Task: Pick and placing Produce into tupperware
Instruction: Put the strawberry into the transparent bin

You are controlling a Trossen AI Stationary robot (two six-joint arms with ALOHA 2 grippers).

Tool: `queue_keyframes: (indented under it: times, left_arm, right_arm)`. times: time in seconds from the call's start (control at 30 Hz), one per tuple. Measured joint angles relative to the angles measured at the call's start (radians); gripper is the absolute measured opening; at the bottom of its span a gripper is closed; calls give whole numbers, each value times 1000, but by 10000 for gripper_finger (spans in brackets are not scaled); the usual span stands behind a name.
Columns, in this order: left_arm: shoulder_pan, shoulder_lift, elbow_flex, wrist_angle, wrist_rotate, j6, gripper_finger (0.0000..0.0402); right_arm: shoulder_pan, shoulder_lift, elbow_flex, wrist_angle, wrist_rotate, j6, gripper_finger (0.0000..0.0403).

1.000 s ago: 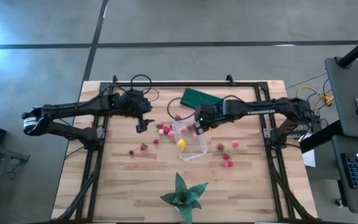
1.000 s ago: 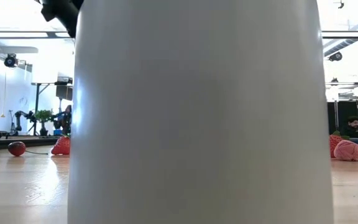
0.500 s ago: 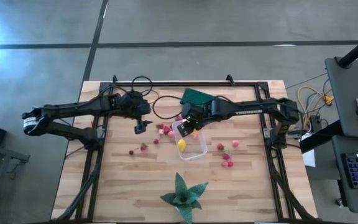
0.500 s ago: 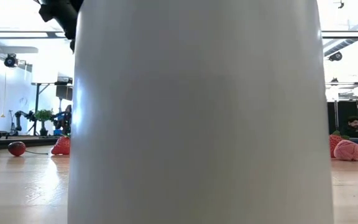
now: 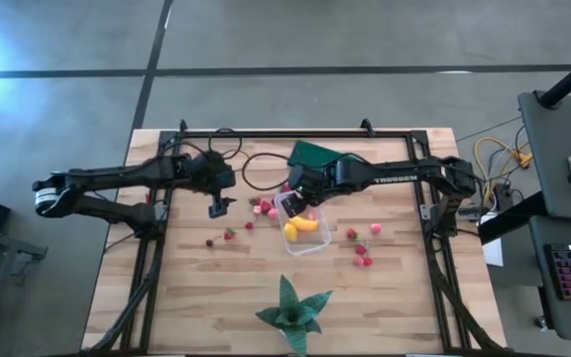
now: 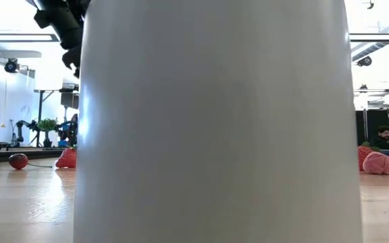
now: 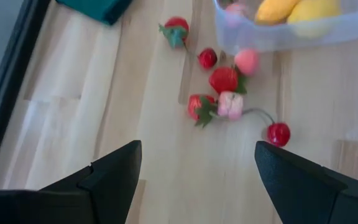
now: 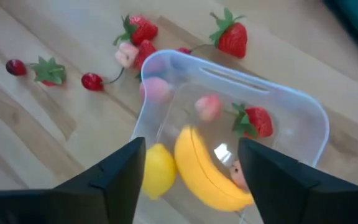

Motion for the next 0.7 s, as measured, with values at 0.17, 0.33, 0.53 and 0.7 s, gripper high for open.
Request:
queue_keyframes:
  times: [0.17,0.33,0.53,0.7]
  left_arm:
    - [0,7,-10,2,0,21,297]
    - [0,7,-10,2,-5,120,297]
    - [0,39,-10,101,-26,158,297]
    - [0,178,-2,180,15,284,297]
  right_arm:
    - [1,-2,34,-2,45,-4,284]
    - [-13,-8,89,-11,50,-32,294]
    - [-27,-25,144,-34,101,-65,294]
    - [-39,-50,176,-57,125,-98,295]
